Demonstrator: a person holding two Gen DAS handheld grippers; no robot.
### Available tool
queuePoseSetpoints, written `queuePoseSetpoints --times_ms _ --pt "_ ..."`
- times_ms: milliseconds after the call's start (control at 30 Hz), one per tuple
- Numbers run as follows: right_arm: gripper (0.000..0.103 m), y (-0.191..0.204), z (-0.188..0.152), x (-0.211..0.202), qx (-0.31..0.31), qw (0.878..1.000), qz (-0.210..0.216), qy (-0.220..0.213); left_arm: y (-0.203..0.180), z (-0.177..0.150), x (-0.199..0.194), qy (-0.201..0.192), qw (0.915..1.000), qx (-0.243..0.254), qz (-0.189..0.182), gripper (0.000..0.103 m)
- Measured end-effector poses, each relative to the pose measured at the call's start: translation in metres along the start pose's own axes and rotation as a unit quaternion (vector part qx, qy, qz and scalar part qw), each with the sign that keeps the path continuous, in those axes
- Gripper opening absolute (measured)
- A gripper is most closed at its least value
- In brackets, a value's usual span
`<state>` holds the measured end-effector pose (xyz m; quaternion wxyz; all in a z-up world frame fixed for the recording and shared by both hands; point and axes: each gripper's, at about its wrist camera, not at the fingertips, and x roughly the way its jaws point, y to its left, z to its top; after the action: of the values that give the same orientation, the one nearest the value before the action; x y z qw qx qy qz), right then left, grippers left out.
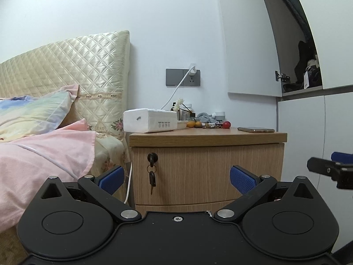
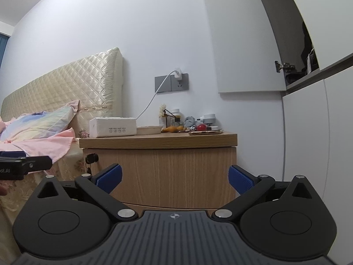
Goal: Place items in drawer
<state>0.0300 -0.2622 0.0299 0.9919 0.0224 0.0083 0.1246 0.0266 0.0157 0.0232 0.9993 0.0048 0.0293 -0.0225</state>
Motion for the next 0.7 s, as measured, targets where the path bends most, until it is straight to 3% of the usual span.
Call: queuePoseSetpoints --times_ms 700 --pt "0.103 0.0023 -0.0034 -0.0076 -0.01 1.0 -0.011 -0.002 0.007 -0.0065 -0.0035 0.011 0.9998 -0.004 0.014 0.102"
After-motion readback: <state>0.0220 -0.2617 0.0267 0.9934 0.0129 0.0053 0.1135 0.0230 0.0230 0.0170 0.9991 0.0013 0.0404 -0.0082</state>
